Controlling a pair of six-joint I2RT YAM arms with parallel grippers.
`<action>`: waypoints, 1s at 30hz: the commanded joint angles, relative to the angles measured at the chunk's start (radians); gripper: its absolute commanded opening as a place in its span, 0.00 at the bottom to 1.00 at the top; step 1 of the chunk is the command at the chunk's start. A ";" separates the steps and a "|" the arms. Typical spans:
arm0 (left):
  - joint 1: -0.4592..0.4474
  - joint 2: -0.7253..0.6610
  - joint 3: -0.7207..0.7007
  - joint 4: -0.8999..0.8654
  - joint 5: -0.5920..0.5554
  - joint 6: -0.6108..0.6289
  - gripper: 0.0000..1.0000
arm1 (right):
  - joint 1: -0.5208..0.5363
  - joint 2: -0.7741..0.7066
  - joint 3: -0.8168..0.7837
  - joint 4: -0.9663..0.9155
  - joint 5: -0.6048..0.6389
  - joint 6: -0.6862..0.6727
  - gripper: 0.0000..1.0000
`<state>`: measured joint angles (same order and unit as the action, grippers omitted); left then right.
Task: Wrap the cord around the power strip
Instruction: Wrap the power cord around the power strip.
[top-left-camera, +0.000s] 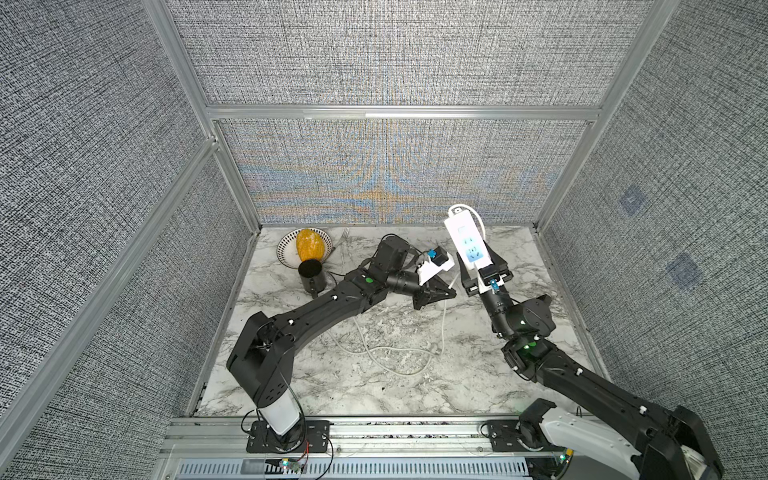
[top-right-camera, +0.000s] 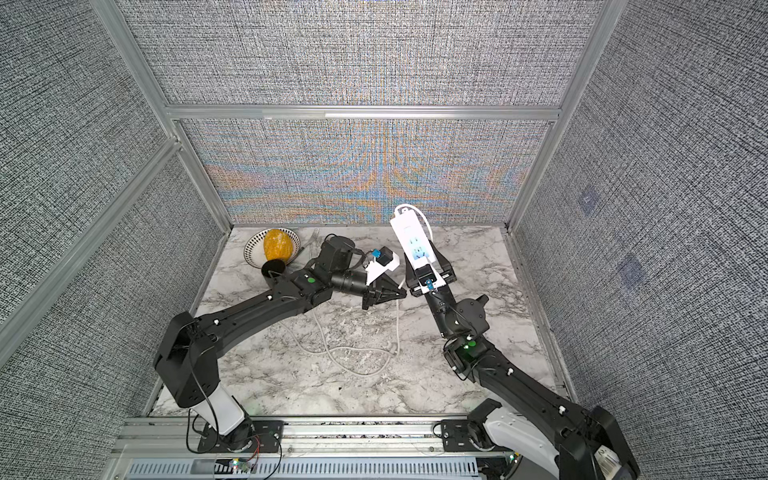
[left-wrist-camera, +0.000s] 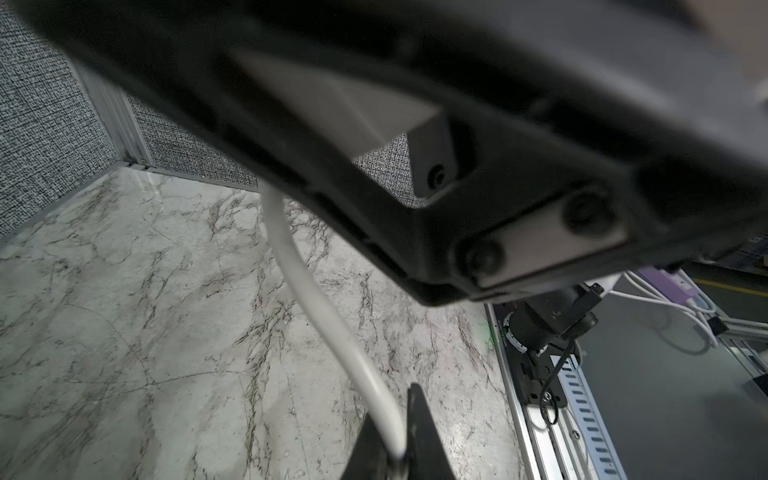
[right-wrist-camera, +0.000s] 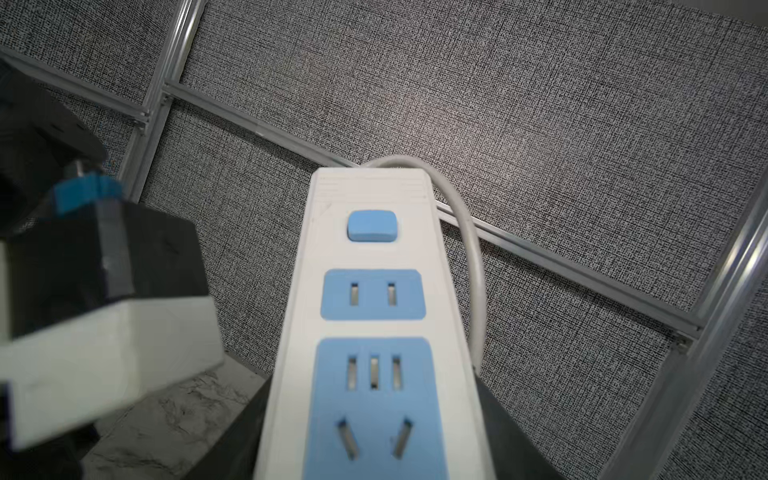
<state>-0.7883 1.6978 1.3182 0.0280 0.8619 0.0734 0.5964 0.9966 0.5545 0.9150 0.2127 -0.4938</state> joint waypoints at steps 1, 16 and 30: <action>-0.008 0.034 -0.007 0.155 -0.029 -0.072 0.12 | 0.009 -0.006 0.017 0.006 -0.027 0.037 0.00; -0.032 0.188 -0.032 0.487 -0.040 -0.272 0.21 | 0.014 -0.041 0.047 -0.073 0.023 0.092 0.00; -0.077 0.187 -0.175 0.577 -0.078 -0.325 0.26 | -0.004 -0.018 0.091 -0.111 0.059 0.069 0.00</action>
<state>-0.8612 1.8923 1.1561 0.5594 0.7891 -0.2417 0.5957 0.9760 0.6323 0.7879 0.2569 -0.4183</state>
